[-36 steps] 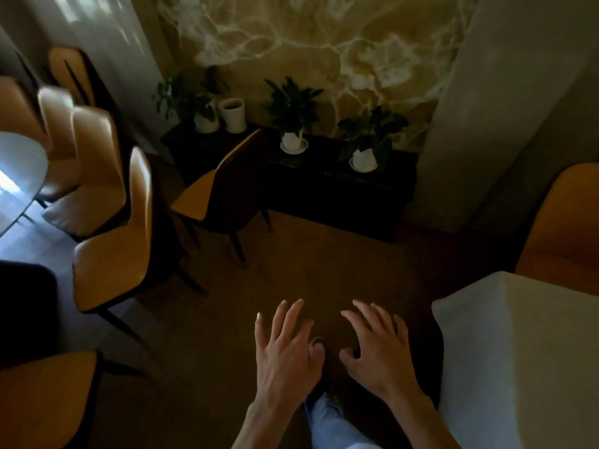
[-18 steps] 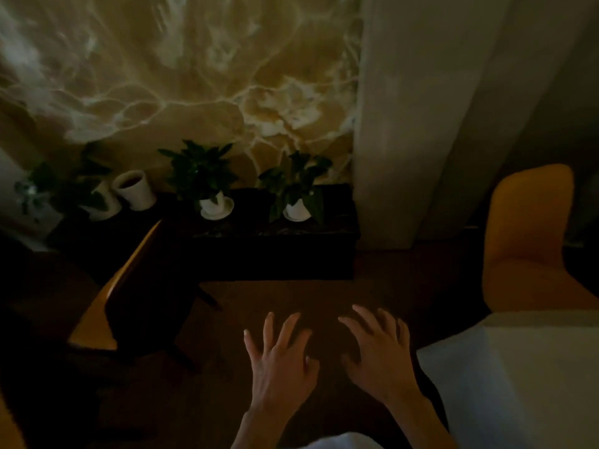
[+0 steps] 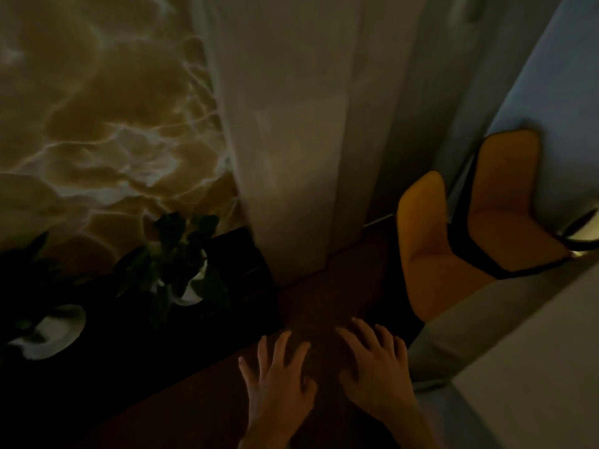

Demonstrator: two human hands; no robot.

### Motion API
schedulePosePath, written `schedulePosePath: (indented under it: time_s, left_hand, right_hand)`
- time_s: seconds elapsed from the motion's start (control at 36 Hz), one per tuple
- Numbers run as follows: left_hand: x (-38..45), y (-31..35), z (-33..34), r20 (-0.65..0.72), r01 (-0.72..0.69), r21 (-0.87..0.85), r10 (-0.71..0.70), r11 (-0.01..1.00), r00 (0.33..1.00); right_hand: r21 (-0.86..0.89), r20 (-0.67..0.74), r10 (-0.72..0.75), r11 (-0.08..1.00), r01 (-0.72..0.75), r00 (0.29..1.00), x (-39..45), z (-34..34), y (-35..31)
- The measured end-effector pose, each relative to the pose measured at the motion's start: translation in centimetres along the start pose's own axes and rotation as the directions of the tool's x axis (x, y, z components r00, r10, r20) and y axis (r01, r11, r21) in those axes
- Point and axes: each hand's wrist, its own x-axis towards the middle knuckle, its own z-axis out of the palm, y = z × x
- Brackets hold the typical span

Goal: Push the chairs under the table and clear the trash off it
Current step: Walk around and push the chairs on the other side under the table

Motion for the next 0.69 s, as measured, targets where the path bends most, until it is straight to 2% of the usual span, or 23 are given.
schedulePosePath:
  time_s: [0.14,0.33,0.53,0.69]
  left_hand:
    - [9.3,-0.9,-5.3,-0.006,-0.167,0.100,0.169,0.981,0.986]
    - [18.8,-0.8,-11.4,-0.039,-0.374,0.173,0.386,0.911,0.922]
    - [26.9,2.1,-14.2,0.015,-0.503,0.190,0.510,0.843,0.860]
    - [34.7,6.8,-14.8,0.038,-0.597,0.231,0.606,0.768,0.795]
  right_hand:
    - [0.020,-0.038,0.175,0.985,-0.174,0.984,6.8,-2.8,-1.5]
    - [0.049,-0.117,0.304,0.953,-0.300,0.946,13.4,-6.4,-2.2]
    - [0.137,-0.141,0.419,0.906,-0.401,0.897,19.6,-8.3,-0.8]
    - [0.192,-0.144,0.493,0.865,-0.464,0.858,25.3,-9.9,3.3]
